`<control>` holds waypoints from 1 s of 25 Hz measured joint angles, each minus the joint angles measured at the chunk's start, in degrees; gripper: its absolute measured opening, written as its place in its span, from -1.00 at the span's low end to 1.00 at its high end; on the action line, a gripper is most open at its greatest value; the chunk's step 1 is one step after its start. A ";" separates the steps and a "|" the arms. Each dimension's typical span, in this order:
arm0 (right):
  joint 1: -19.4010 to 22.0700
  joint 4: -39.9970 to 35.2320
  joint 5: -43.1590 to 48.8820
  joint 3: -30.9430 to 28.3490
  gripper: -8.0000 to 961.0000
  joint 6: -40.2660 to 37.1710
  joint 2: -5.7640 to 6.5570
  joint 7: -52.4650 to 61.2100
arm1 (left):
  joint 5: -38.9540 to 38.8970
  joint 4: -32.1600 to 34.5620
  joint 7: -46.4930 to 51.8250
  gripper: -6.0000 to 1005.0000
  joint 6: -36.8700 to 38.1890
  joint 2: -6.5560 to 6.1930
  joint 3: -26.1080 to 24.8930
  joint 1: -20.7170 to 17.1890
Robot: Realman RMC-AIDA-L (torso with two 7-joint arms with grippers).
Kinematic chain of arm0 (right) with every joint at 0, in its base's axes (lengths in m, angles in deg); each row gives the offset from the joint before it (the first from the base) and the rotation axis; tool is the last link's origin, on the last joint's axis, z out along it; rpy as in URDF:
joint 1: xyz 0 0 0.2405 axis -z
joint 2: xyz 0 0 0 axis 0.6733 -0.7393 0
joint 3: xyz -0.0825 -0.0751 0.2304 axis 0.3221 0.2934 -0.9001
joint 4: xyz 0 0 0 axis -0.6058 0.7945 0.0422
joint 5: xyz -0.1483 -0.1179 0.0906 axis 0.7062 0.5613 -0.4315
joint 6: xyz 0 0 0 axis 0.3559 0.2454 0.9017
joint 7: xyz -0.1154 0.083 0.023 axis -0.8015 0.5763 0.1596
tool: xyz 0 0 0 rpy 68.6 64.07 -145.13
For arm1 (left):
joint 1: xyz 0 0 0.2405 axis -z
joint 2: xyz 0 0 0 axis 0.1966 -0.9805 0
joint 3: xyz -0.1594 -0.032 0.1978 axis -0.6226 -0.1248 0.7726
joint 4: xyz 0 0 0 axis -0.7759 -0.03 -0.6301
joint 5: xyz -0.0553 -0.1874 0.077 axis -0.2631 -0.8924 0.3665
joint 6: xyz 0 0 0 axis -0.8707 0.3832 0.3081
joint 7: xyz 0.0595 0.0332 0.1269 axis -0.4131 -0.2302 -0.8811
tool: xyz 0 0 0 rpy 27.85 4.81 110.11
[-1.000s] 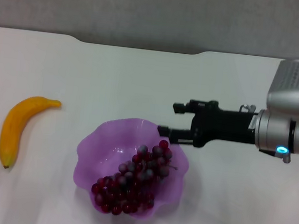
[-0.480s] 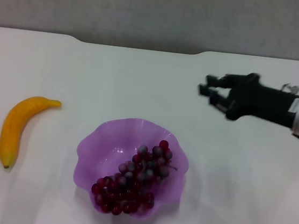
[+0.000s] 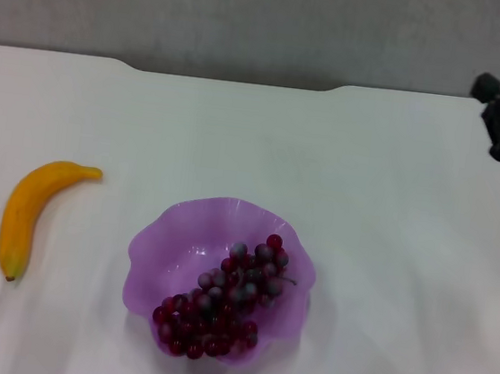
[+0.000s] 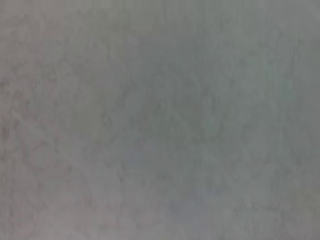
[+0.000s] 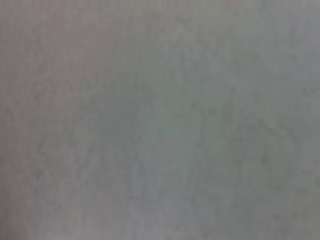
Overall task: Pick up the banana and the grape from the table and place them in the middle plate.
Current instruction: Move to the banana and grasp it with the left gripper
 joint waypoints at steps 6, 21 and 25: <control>3.84 -0.23 -9.98 2.93 -0.99 0.13 -0.07 -8.84 | 0.00 0.41 4.48 0.78 4.33 -0.26 0.04 0.08; 3.92 4.62 -10.84 15.14 -0.98 0.44 0.48 -14.57 | 0.71 0.60 9.04 0.77 -2.05 -0.29 6.00 6.06; 1.51 7.57 -7.72 16.62 -0.98 0.62 0.51 -15.32 | 0.71 0.61 9.57 0.77 -4.35 -0.29 6.58 7.74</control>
